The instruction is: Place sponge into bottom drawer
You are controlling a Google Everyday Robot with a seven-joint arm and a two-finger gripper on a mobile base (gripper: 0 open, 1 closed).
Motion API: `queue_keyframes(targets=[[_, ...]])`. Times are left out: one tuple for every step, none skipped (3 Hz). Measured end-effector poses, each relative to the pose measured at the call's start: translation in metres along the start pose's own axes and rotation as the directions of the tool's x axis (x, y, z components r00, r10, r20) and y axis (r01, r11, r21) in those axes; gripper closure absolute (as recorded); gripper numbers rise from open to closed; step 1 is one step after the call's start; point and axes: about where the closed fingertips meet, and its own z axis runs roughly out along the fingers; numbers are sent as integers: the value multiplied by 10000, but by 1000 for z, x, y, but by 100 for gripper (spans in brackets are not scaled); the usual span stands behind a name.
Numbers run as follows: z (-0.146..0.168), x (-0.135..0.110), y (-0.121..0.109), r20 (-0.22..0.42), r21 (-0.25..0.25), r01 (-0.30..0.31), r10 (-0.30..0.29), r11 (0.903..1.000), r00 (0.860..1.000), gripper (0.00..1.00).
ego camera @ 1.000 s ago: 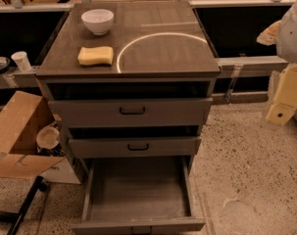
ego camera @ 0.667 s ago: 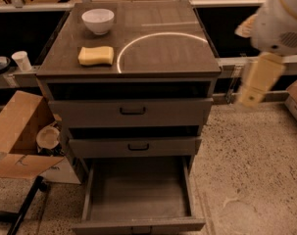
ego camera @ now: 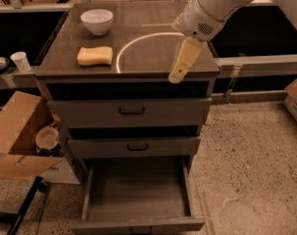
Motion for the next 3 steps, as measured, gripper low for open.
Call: queue_keyframes(targets=[[5, -3, -4, 64, -39, 20, -20, 10000, 10000, 0], [34, -19, -28, 454, -279, 141, -128, 9995, 9989, 0], [67, -48, -58, 1000, -504, 341, -289, 9981, 9946, 0]])
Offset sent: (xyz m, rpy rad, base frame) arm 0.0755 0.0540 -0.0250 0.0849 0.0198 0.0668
